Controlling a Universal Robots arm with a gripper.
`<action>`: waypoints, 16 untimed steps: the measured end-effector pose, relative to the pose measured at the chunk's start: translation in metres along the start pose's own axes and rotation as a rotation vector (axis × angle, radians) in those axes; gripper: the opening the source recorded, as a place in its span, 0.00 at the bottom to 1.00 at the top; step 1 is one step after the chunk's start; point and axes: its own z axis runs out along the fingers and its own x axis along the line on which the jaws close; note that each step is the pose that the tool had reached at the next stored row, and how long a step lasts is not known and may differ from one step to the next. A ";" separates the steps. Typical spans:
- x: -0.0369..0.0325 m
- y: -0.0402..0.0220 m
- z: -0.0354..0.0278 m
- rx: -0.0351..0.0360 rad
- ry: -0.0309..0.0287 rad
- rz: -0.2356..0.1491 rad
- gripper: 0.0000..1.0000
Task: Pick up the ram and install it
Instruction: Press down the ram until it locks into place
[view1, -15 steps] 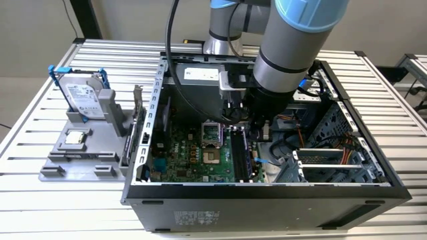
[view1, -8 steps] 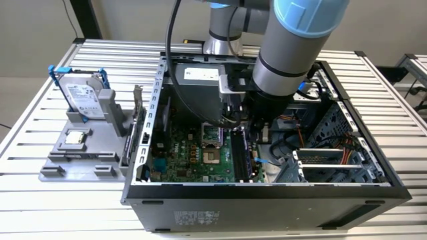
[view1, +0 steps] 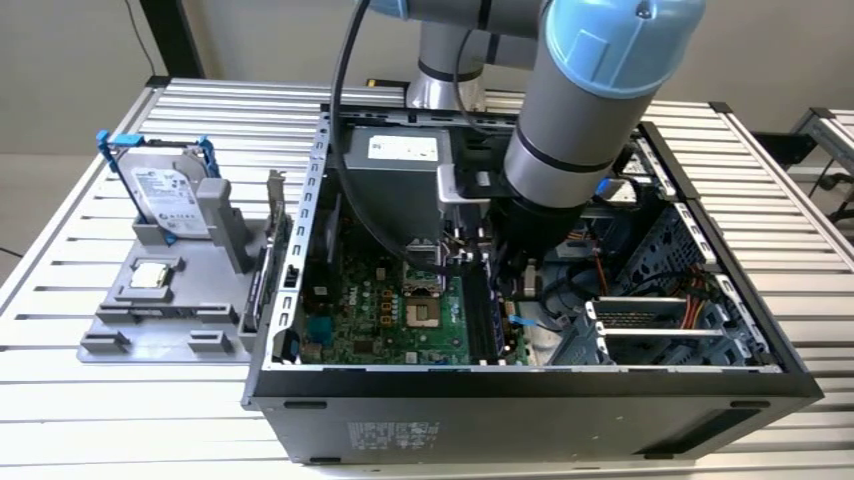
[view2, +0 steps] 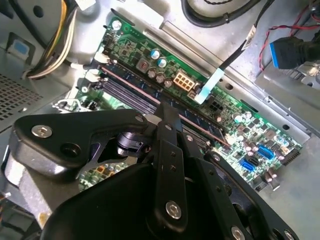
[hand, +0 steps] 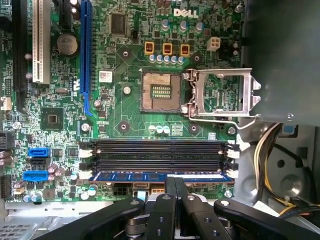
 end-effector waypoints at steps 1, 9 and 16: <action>0.0004 -0.0002 0.0017 0.0000 0.0000 0.000 0.00; 0.0053 -0.0003 0.0081 -0.0001 0.0001 0.000 0.00; 0.0072 -0.0006 0.0169 -0.0008 0.0013 0.000 0.00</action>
